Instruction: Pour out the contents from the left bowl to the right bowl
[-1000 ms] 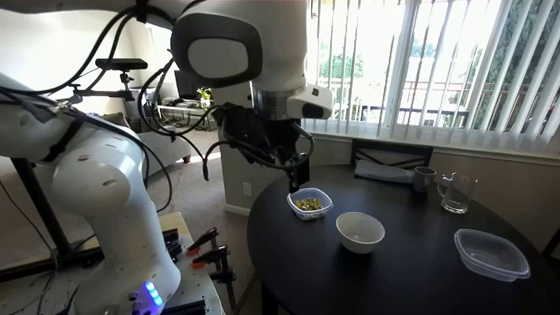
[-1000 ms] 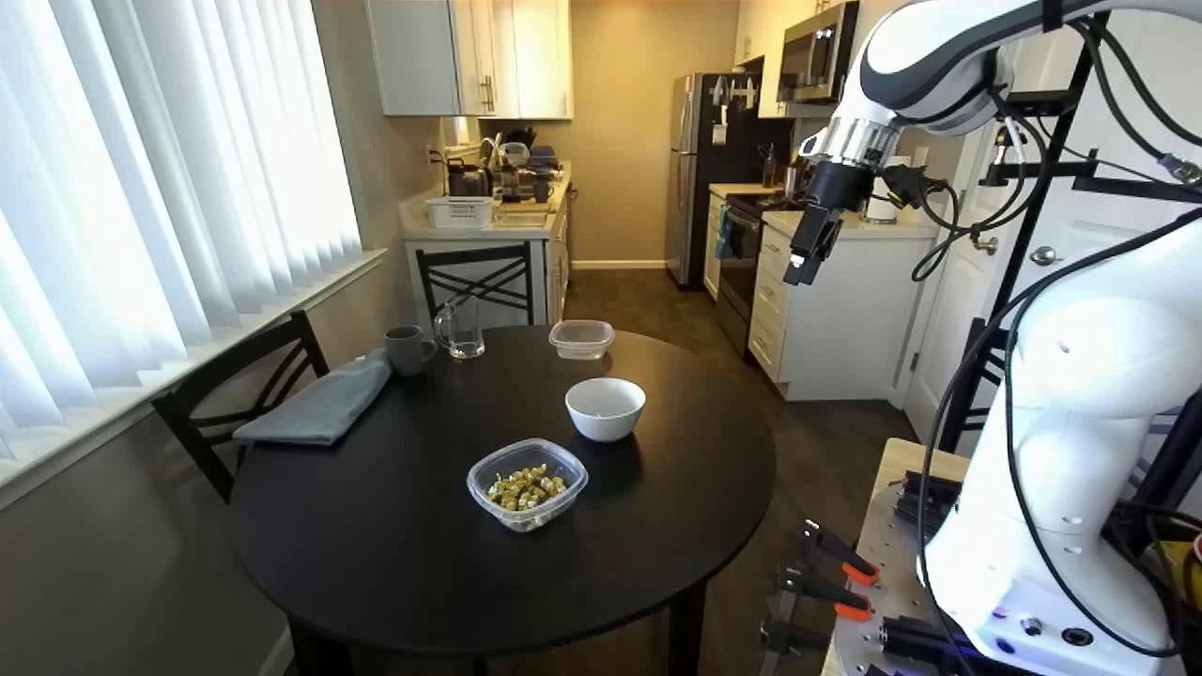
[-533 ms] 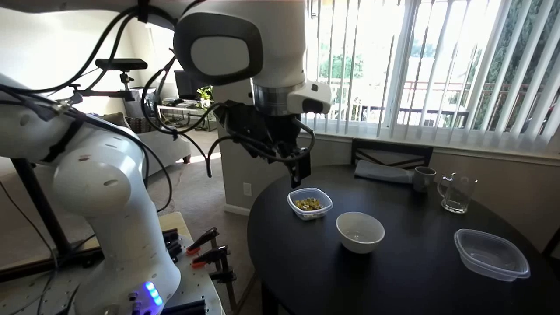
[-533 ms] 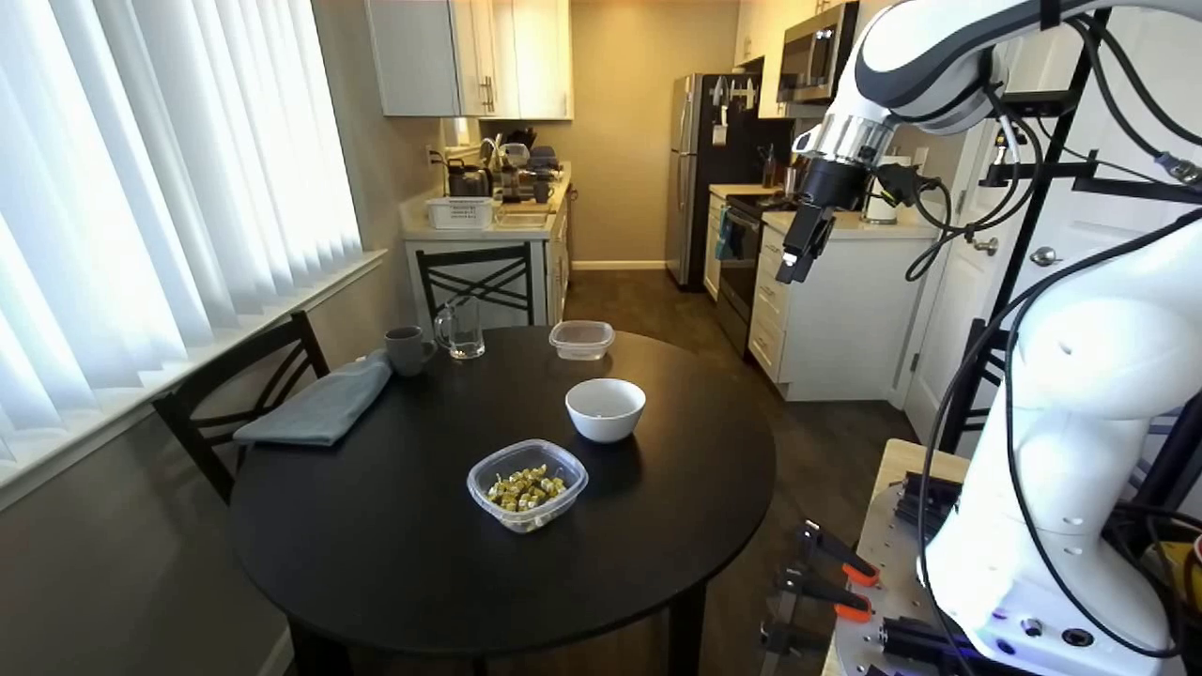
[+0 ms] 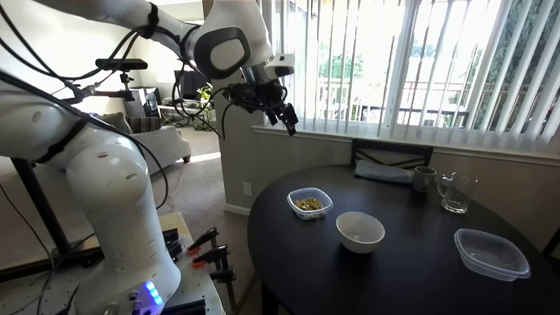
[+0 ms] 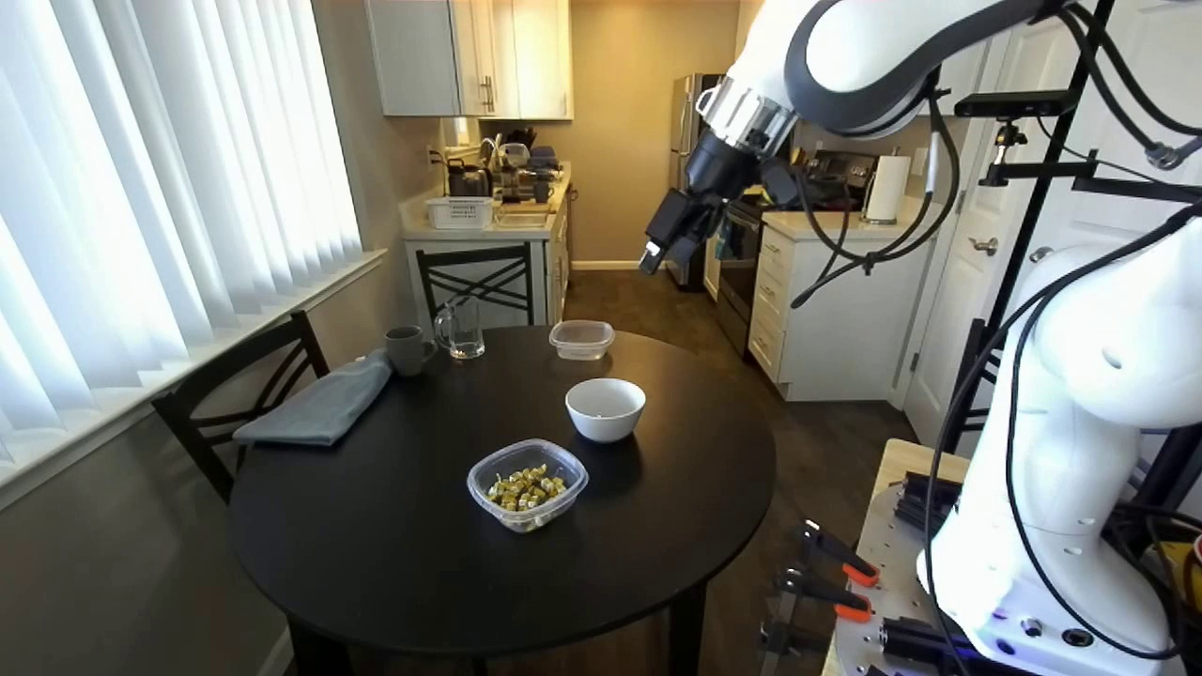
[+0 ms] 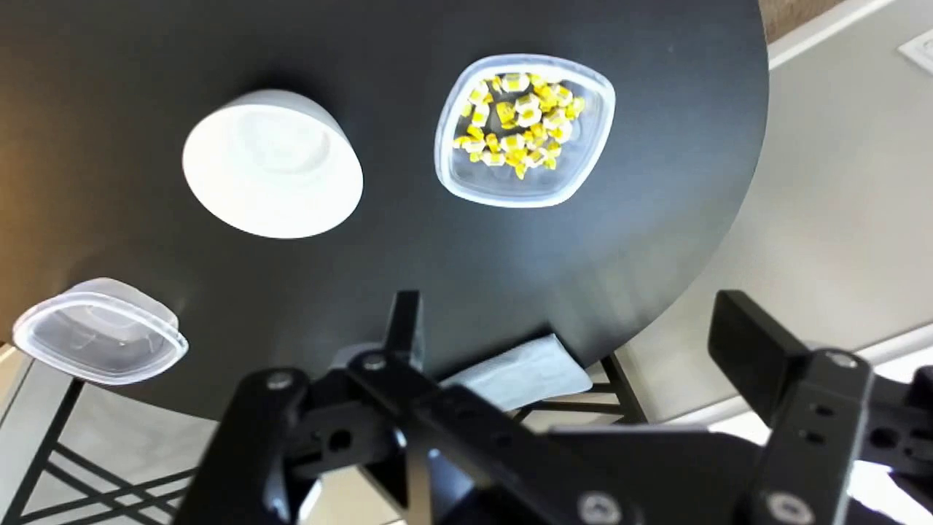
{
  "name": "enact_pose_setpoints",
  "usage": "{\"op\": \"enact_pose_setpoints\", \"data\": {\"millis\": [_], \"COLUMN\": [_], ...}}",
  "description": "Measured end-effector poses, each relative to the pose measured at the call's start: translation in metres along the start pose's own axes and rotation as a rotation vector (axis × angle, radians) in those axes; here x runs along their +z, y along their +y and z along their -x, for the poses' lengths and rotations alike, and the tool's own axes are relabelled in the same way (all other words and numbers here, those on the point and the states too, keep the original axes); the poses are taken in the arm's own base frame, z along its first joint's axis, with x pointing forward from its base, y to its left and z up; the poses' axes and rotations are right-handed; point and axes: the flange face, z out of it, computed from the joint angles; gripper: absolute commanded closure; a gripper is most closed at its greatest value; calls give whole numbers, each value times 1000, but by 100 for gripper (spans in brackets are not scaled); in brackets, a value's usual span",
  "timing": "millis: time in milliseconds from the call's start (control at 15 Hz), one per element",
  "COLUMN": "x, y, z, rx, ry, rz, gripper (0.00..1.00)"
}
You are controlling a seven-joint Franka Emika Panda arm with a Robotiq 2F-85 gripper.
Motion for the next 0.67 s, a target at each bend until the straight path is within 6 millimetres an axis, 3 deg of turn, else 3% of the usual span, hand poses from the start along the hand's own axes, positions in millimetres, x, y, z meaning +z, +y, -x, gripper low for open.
{"op": "enact_pose_setpoints", "data": {"millis": [133, 267, 667], "x": [29, 69, 180], "y": [-32, -44, -29], "z": [-4, -2, -1], "rx": [40, 100, 235], "ry": [20, -4, -145], "rz": [24, 51, 94], "gripper": [0, 0, 0]}}
